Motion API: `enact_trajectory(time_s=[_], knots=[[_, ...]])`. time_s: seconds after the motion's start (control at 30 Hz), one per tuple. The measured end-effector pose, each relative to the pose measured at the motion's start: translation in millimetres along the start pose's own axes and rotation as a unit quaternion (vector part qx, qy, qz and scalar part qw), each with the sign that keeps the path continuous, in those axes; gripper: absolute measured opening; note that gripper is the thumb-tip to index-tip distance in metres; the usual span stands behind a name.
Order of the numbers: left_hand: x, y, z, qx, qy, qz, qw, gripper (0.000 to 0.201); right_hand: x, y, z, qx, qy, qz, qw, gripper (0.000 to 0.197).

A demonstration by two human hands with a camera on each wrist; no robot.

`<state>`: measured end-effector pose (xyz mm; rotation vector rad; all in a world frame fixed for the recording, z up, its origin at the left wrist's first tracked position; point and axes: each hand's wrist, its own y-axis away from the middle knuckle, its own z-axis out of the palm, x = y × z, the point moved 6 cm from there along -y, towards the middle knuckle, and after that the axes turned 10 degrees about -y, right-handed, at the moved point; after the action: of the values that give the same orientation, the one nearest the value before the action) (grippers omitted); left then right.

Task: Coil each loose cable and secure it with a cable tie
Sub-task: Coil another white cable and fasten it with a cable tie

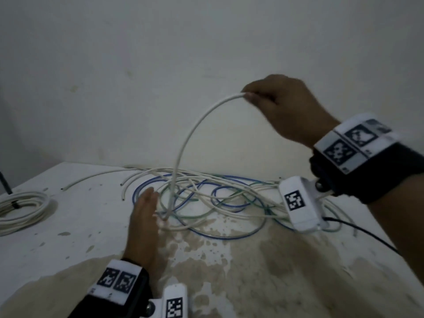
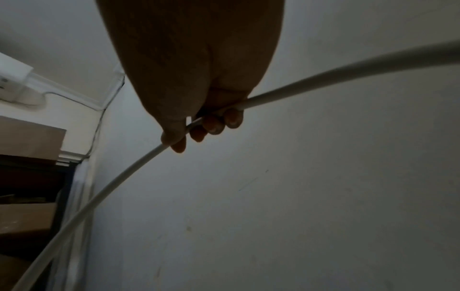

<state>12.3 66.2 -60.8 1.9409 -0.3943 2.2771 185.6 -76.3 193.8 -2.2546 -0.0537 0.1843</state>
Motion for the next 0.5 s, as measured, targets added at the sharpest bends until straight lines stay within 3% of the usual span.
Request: enact_trajectory(time_s=[0.1,0.2,0.3,0.4,0.5], knots=[[39,9,8,-0.023,-0.013,0.061,0.998,0.033,-16,6,4,-0.039,-0.022,-0.023,0.999,0.027],[74,27,31,-0.085,0.074,0.020,0.993,0.048,-21,14,6,-0.031,-0.037,-0.024,0.999,0.025],[113,42,54,-0.156,0.122,0.039,0.979,0.061,-17,25,9,-0.039,-0.012,-0.005,0.999,0.024],[134,66,77,-0.228,0.056,0.080,0.969,0.036,-16,36,5,-0.035,-0.006,0.012,0.999,0.023],[149,75,83,-0.223,0.108,0.079,0.965,0.028,0,54,-6,-0.031,-0.046,0.094,0.994,0.024]])
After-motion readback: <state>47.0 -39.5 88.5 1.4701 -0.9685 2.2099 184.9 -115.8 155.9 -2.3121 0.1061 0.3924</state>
